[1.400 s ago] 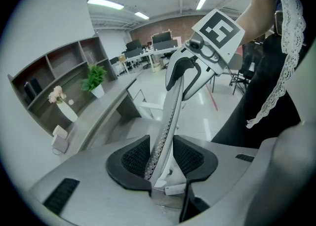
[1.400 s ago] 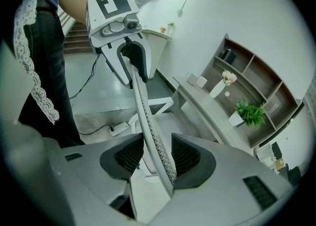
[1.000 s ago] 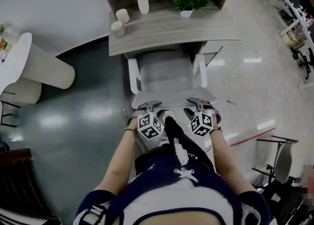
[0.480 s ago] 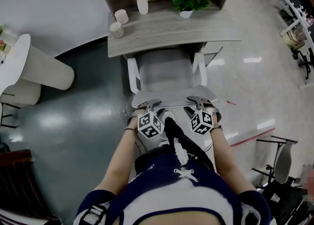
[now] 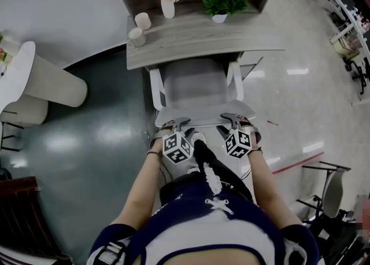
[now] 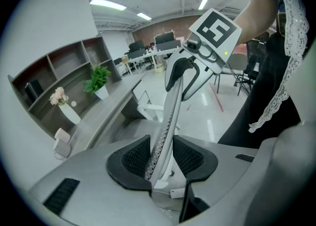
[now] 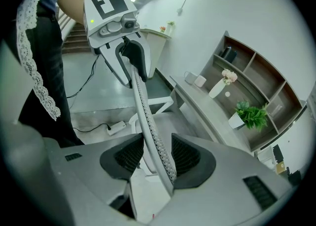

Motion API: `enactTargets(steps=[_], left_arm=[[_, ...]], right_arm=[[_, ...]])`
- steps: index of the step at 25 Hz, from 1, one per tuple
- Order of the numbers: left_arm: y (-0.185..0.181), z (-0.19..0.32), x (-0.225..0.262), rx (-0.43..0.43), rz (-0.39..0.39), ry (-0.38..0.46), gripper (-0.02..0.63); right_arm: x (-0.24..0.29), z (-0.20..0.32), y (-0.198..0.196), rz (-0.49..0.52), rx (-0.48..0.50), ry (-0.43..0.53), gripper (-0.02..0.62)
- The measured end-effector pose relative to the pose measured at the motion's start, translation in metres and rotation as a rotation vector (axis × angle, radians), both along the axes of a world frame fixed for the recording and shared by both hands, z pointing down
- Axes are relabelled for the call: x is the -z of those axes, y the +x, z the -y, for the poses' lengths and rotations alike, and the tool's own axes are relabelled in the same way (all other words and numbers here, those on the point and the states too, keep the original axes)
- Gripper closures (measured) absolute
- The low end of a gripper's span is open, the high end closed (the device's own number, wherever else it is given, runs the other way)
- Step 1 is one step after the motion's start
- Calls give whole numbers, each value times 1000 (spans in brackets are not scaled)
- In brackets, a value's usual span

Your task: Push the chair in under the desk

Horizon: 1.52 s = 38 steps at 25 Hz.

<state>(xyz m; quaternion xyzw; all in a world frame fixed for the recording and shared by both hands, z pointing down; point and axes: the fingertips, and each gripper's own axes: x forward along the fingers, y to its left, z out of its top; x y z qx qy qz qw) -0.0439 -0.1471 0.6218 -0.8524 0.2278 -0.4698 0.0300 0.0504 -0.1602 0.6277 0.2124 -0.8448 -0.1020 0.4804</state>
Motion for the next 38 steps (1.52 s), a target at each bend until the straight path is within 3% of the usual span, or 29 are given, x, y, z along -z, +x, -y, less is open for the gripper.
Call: enactTargets(steps=[38], left_arm=[[6,46,2,22,-6,11,462]], right_arm=[[1,50,5,-6,20,1,442]])
